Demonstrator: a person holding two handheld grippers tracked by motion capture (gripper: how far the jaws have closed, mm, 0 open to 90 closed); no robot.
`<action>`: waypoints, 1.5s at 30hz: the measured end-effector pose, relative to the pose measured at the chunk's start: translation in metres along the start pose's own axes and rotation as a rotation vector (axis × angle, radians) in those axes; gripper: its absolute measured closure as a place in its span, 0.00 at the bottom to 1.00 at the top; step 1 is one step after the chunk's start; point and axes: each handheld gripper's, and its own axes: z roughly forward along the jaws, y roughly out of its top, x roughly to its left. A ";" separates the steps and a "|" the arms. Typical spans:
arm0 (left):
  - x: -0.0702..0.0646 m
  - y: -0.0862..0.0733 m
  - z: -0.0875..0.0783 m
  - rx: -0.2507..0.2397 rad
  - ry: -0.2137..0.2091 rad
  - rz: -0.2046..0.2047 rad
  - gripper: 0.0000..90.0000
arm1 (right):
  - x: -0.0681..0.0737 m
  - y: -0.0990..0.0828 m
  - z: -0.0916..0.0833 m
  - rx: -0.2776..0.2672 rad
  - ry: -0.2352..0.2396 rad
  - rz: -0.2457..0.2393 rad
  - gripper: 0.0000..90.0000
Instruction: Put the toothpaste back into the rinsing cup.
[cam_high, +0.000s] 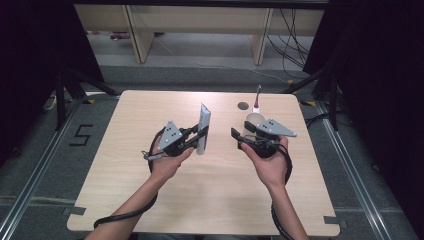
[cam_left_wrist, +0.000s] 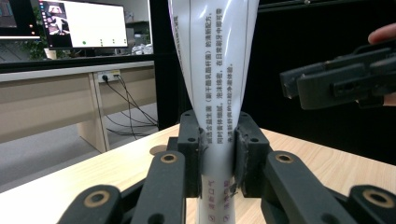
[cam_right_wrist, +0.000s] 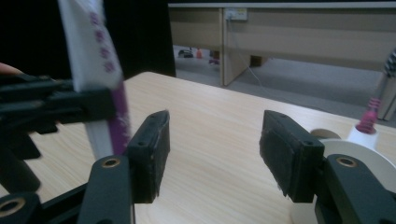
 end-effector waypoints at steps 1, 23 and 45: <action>-0.001 0.000 0.001 0.001 -0.001 0.003 0.84 | 0.004 0.002 0.000 0.002 0.014 0.026 0.48; -0.026 -0.004 0.021 0.024 -0.027 0.031 0.83 | 0.037 0.029 0.018 -0.065 0.116 -0.031 0.53; -0.040 -0.001 0.026 0.043 -0.001 0.071 0.83 | 0.034 0.030 0.021 -0.044 0.076 0.011 0.73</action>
